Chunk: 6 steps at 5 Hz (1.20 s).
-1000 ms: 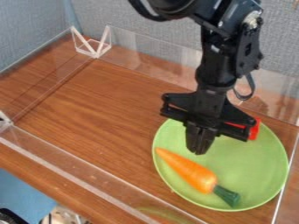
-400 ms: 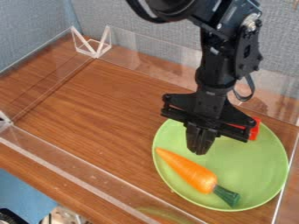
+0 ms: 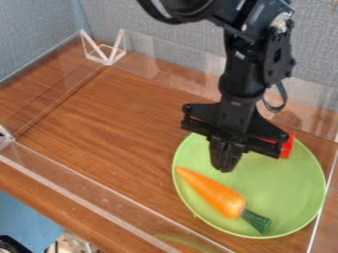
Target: Put the carrot on the green plate
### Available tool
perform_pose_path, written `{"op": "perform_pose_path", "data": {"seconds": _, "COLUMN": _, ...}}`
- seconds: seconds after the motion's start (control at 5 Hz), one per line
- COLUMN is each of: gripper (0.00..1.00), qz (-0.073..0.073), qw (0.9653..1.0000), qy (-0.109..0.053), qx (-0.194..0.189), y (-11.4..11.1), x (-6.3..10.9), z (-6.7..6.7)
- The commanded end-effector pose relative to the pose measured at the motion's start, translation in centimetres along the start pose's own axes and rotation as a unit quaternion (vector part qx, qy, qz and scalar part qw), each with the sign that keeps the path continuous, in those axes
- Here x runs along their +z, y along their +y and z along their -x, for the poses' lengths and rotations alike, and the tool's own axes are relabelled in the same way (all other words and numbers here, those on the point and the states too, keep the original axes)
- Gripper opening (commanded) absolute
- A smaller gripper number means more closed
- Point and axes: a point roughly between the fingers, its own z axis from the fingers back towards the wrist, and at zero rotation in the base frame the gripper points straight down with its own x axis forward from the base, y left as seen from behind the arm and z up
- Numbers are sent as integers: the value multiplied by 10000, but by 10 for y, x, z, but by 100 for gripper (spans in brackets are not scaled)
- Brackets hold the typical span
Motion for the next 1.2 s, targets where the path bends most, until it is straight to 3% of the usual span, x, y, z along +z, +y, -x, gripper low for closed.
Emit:
{"op": "perform_pose_path", "data": {"seconds": 0.0, "gripper": 0, "qz": 84, "qw": 9997, "qy": -228, "qx": 21, "y": 2, "x": 12, "z": -4}}
{"op": "perform_pose_path", "data": {"seconds": 0.2, "gripper": 0, "qz": 66, "qw": 9997, "qy": -245, "qx": 6, "y": 3, "x": 11, "z": -4}}
{"op": "perform_pose_path", "data": {"seconds": 0.4, "gripper": 100, "qz": 96, "qw": 9997, "qy": -232, "qx": 31, "y": -1, "x": 14, "z": -6}}
{"op": "perform_pose_path", "data": {"seconds": 0.8, "gripper": 100, "qz": 205, "qw": 9993, "qy": -265, "qx": 159, "y": -13, "x": 25, "z": -12}}
{"op": "perform_pose_path", "data": {"seconds": 1.0, "gripper": 100, "qz": 324, "qw": 9986, "qy": -359, "qx": 209, "y": -24, "x": 39, "z": -18}}
